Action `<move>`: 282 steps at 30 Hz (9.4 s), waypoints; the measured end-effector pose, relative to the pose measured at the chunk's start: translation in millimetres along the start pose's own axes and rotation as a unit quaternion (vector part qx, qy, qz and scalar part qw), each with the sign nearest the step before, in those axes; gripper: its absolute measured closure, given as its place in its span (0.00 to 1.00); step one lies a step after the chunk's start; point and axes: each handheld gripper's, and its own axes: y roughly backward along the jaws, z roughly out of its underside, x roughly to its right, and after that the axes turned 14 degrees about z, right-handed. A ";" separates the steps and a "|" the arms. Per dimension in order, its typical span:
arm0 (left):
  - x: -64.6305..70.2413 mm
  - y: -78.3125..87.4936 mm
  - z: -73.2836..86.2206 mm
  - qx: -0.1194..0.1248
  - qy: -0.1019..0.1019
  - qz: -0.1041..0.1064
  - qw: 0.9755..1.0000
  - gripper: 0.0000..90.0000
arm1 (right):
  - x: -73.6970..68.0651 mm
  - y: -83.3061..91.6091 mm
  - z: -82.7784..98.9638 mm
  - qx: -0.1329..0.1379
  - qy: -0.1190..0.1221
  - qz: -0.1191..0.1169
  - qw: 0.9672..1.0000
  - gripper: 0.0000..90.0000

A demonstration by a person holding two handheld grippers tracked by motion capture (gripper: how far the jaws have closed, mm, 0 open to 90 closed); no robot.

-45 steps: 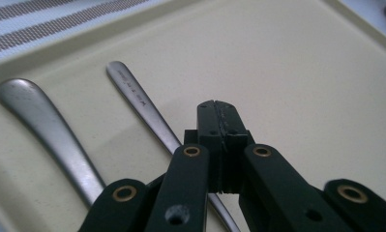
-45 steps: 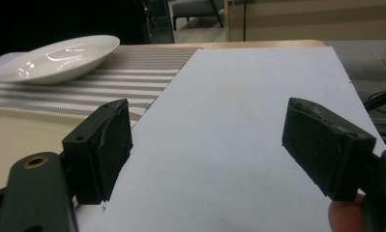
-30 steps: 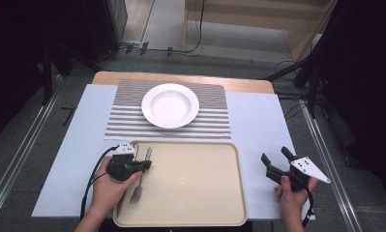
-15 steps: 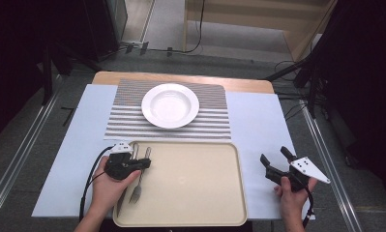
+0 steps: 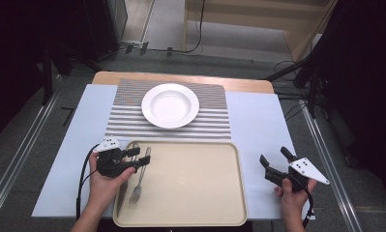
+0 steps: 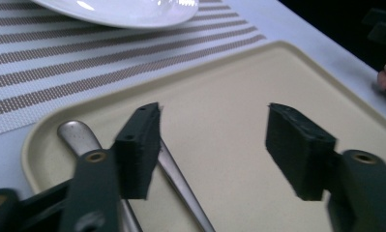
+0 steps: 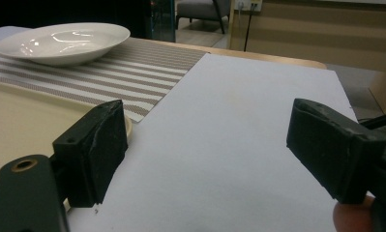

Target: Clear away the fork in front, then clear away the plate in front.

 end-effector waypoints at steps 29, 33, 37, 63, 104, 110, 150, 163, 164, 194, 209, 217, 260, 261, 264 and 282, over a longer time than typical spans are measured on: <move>-19.0 -0.9 -41.1 0.015 -0.034 -0.047 0.998 0.00 | 6.5 21.9 -7.2 0.007 0.004 -0.018 1.000 0.15; -28.0 -3.1 -47.8 0.021 -0.015 -0.044 0.999 0.00 | 10.8 23.9 -7.2 0.009 -0.001 -0.015 1.000 0.15; -36.4 -5.3 -53.7 0.023 -0.004 -0.048 0.999 0.00 | 11.2 24.3 -7.8 0.014 0.000 -0.016 1.000 0.15; -108.4 -37.5 -90.7 0.012 0.060 -0.064 0.996 0.00 | 2.4 23.1 -8.3 0.011 0.023 -0.021 0.999 0.15; -174.0 -84.7 -106.7 0.007 0.221 -0.069 0.973 0.51 | 2.0 19.3 -6.6 0.011 0.025 -0.015 1.000 0.15; -173.6 -88.7 -110.2 0.004 0.226 -0.088 0.970 0.58 | 1.2 18.7 -6.4 0.009 0.027 -0.015 0.999 0.15; -167.0 -93.6 -111.5 -0.009 0.254 -0.114 0.960 0.72 | -0.3 13.9 -4.2 0.000 0.031 -0.013 0.999 0.16; -163.0 -88.6 -112.3 0.039 0.268 -0.070 0.960 0.80 | 0.3 14.7 -3.9 -0.001 0.031 -0.012 0.999 0.16; -162.7 -88.2 -112.6 0.044 0.270 -0.062 0.960 0.82 | 0.0 14.6 -4.0 0.000 0.031 -0.012 0.999 0.16; -155.8 -81.2 -116.6 0.071 0.308 -0.043 0.948 0.89 | 0.4 14.2 -4.2 0.002 0.032 -0.011 0.999 0.16; -142.3 -66.3 -121.1 0.077 0.298 -0.005 0.951 0.89 | -1.7 15.3 -5.0 0.009 0.034 -0.014 0.999 0.15; -130.3 -61.5 -119.4 0.076 0.290 0.022 0.954 0.89 | -2.1 15.6 -5.3 0.009 0.034 -0.014 0.999 0.15; -60.5 -41.3 -69.2 0.008 0.254 0.087 0.963 0.89 | -5.9 18.8 -6.6 0.009 0.033 -0.013 0.999 0.15; -59.5 -40.7 -67.0 0.008 0.255 0.087 0.963 0.89 | -5.9 18.7 -6.6 0.010 0.033 -0.014 0.999 0.15; -56.2 -38.6 -60.2 0.005 0.256 0.092 0.962 0.89 | -6.5 19.2 -7.0 0.011 0.034 -0.014 0.999 0.15; -27.1 -32.3 -23.5 -0.026 0.254 0.117 0.960 0.89 | -9.2 20.9 -7.9 0.011 0.035 -0.014 0.999 0.15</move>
